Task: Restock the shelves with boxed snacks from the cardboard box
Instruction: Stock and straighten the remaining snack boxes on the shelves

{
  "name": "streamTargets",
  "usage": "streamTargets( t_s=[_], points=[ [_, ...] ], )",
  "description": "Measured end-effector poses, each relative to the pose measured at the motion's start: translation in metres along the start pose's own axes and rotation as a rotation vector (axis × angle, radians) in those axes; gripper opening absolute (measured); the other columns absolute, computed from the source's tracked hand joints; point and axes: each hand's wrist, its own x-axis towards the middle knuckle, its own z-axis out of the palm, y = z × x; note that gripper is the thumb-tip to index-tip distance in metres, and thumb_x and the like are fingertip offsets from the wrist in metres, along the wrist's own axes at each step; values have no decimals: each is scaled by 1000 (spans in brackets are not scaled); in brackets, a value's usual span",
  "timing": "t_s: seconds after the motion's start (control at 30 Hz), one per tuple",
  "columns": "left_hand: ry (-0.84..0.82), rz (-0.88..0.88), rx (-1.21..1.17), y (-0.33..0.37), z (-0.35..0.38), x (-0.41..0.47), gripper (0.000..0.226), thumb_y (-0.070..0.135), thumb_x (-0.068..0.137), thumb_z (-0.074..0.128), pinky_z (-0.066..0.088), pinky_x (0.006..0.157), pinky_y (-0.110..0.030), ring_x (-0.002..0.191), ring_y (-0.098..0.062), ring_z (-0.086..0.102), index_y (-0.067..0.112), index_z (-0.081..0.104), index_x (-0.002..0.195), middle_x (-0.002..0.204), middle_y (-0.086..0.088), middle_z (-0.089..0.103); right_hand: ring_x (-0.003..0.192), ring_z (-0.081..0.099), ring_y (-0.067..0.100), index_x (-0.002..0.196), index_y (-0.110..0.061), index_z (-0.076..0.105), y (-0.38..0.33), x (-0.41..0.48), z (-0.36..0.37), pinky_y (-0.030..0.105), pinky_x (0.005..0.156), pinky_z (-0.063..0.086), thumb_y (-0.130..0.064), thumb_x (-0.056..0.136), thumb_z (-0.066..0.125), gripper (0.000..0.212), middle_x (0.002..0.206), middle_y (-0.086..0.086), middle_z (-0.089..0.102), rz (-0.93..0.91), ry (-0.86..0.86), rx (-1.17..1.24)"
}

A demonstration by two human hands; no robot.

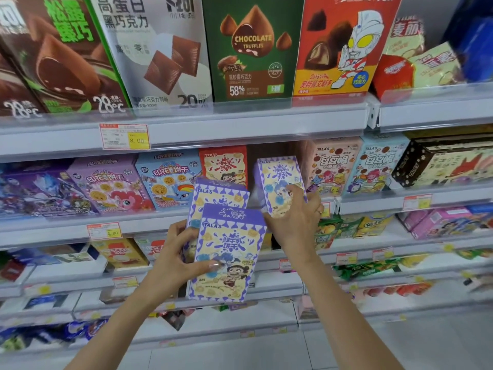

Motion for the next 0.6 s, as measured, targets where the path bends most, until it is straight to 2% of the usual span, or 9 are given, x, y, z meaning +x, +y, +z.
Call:
streamTargets(
  t_s=[0.1,0.17,0.2,0.27,0.33,0.5,0.53,0.6],
  points=[
    [-15,4,17,-4,-5,0,56,70,40,76,44,76,-6,103,5,49,50,60,90,112,23,41,124,27,30,131,-27,39,-5,-6,2,43,98,40,-37,61,84,84,132,12,25,-55,68,180],
    [-29,-3,35,-5,-8,1,59,72,38,74,44,77,-6,105,6,48,52,59,91,116,20,40,125,28,27,131,-26,37,-10,-2,8,35,96,42,-30,62,84,84,134,11,23,-83,120,279],
    [-35,0,37,-4,-9,1,57,69,38,75,44,75,-5,106,7,48,53,59,90,118,16,40,124,29,25,133,-24,35,-12,2,10,27,97,41,-24,62,84,86,134,11,23,-103,147,309],
    [-39,14,37,-3,-12,1,53,65,40,76,44,74,-4,106,8,48,54,60,89,120,11,41,121,30,18,135,-15,34,-15,11,15,0,91,32,-8,63,82,87,136,13,22,-134,184,359],
    [-46,21,34,-3,-13,0,55,71,38,76,45,72,-4,107,8,48,53,61,88,121,11,41,121,27,13,134,-8,35,-16,20,21,-12,80,24,2,62,81,85,139,18,22,-141,217,390],
    [-53,9,-5,1,-13,-4,62,78,34,74,50,67,-8,105,9,50,51,62,89,120,11,42,119,28,11,133,-5,35,-16,37,46,-10,81,28,1,64,80,82,141,18,18,-74,278,399],
    [-49,10,-9,1,-14,-4,63,78,34,74,50,66,-8,104,9,50,52,62,90,119,11,42,120,32,14,133,-6,33,-16,40,50,-4,86,33,-2,66,80,82,142,17,17,-49,279,386],
    [-39,18,18,0,-15,-5,63,79,35,73,48,70,-7,105,9,50,52,61,92,119,11,42,122,40,28,133,-9,33,-15,43,57,21,94,45,-5,67,80,81,143,16,17,-20,259,347]
  ],
)
